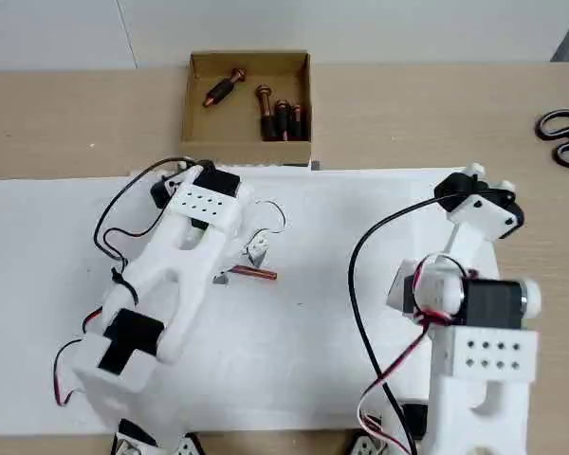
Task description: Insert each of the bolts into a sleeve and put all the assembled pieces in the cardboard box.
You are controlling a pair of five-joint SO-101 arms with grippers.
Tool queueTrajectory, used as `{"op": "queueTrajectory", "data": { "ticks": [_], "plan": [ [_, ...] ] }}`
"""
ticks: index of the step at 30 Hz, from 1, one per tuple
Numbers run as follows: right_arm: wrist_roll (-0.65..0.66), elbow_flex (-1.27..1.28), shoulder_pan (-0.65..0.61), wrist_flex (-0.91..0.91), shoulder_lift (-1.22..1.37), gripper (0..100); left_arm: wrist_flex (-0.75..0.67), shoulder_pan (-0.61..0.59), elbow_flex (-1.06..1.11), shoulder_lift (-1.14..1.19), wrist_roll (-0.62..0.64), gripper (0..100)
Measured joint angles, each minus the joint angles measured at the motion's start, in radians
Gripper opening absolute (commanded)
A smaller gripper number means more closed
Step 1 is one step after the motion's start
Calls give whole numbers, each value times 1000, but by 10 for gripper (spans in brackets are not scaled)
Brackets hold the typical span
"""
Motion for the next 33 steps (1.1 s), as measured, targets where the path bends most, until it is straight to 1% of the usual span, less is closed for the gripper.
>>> {"op": "queueTrajectory", "data": {
  "ticks": [6, 15, 18, 23, 30, 33],
  "plan": [
    [0, 3, 0, 2, -37, 4, -11, -2, 2, 8, -5, 192],
    [0, 3, 0, 2, -40, 4, -25, -109, 5, 8, -5, 191],
    [0, 3, 0, 2, -40, 4, -31, -114, 8, 8, -5, 191],
    [0, 3, 0, 2, -40, 4, -31, -94, 8, 8, -3, 191],
    [0, 3, 0, 2, -40, 4, -31, -6, 8, 8, -2, 191],
    [0, 3, 0, 2, -40, 4, -31, 3, 8, 8, -5, 179]
  ]
}}
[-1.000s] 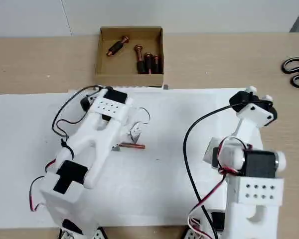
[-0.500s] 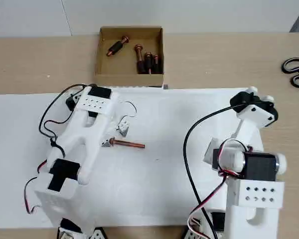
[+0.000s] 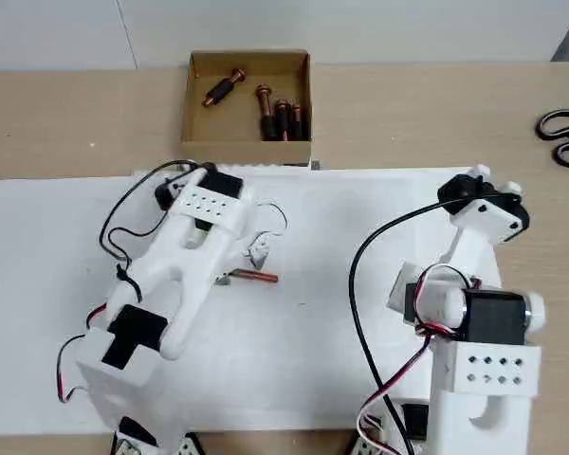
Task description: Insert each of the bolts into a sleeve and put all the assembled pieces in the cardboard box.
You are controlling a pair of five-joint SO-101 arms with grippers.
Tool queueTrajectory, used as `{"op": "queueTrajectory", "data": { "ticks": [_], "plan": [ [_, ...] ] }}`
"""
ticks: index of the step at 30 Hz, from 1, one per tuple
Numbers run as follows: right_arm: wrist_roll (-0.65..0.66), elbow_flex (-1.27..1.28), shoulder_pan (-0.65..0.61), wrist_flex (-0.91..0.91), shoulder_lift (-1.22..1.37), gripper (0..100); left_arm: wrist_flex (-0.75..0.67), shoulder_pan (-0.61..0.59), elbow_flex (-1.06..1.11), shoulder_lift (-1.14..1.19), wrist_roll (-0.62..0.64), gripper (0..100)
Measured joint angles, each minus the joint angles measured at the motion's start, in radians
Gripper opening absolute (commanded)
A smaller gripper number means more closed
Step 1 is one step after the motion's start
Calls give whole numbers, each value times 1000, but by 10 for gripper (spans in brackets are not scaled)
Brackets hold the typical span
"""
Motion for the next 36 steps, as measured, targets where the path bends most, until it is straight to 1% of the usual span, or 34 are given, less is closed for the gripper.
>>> {"op": "queueTrajectory", "data": {
  "ticks": [5, 7, 18, 26, 29, 31, 33, 36],
  "plan": [
    [0, 0, 0, 0, 0, 4, -8, -14, 0, 0, 5, 73],
    [0, 0, 0, 0, 0, 4, -6, -18, 0, 0, 5, 51],
    [0, 0, 0, 0, 0, 4, -6, -18, 0, 11, 6, 51],
    [0, 0, 0, 0, 0, 4, -6, -15, -31, 143, 3, 83],
    [0, 0, 0, 0, 0, 4, 34, -15, -81, 167, 2, 79],
    [0, 0, 0, 0, 0, 4, 51, -15, -94, 173, 0, 56],
    [0, 0, 0, 0, 0, 4, 54, -15, -107, 178, 0, 4],
    [0, 0, 0, 0, 0, 4, 60, -15, -135, 192, 5, 6]
  ]
}}
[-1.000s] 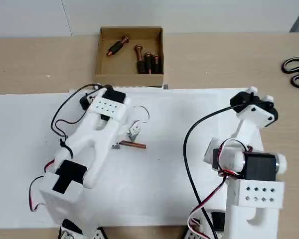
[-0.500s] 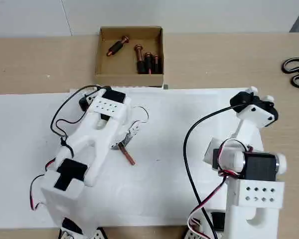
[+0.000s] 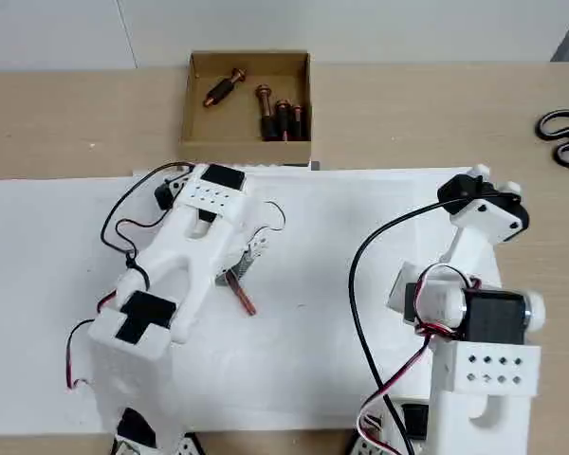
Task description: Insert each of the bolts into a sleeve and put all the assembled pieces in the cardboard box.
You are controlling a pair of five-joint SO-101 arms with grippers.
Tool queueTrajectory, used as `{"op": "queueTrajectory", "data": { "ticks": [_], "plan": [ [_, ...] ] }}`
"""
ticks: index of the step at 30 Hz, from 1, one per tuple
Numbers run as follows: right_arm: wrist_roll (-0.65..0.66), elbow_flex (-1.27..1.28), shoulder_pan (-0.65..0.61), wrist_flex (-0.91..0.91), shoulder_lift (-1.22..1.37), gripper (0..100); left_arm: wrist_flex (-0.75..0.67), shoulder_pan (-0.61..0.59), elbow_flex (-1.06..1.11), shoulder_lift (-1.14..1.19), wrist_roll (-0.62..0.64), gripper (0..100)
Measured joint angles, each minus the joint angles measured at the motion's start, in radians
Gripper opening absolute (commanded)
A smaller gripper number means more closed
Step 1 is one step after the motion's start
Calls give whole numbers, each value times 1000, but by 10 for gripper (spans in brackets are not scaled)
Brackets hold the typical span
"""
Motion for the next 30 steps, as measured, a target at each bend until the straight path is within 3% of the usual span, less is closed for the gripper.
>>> {"op": "queueTrajectory", "data": {
  "ticks": [10, 18, 22, 30],
  "plan": [
    [0, 0, 0, 0, 0, 4, 172, -3, -213, 57, -55, 5],
    [0, 0, 0, 0, 0, 4, 184, 3, -313, -28, -84, 5],
    [0, 0, -26, 0, 0, 4, 184, 31, -313, -127, -196, 5],
    [49, 0, -232, 14, -166, 4, 193, 8, -313, -351, -454, 5]
  ]
}}
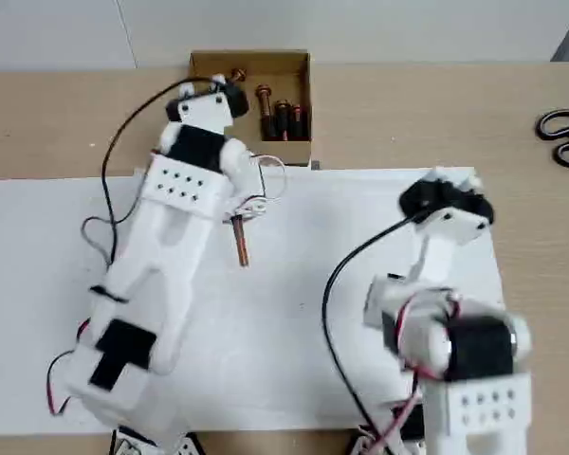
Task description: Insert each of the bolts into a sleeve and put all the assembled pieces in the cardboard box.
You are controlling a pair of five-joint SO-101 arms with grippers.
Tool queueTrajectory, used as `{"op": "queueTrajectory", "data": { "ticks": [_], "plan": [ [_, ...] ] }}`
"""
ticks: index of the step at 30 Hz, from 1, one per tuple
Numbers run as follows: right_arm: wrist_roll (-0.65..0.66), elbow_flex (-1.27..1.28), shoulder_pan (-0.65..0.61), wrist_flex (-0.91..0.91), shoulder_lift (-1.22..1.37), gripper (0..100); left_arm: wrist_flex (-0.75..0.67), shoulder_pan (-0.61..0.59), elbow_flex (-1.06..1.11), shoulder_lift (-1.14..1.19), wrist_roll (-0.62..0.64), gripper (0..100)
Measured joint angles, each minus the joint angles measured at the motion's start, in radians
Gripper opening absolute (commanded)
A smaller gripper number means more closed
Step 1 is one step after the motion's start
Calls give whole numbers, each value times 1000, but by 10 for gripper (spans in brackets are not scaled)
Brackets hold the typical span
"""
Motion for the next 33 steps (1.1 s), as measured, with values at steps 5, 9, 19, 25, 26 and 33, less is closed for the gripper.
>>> {"op": "queueTrajectory", "data": {
  "ticks": [5, 9, 19, 25, 26, 33],
  "plan": [
    [72, 0, -38, 3, -132, 4, 2, -2, 0, -150, -110, 5],
    [78, -2, -38, 3, -167, 4, 2, -2, 0, -265, -218, 5],
    [152, 37, -38, -183, -186, 4, -2, -14, 0, -517, -292, 5],
    [155, 115, -40, -304, -189, 4, -69, -109, 14, -632, -292, 5],
    [155, 118, -38, -313, -190, 4, -81, -132, 35, -657, -292, 5],
    [206, 120, -101, -336, -213, 4, -201, -175, 302, -907, -301, 5]
  ]
}}
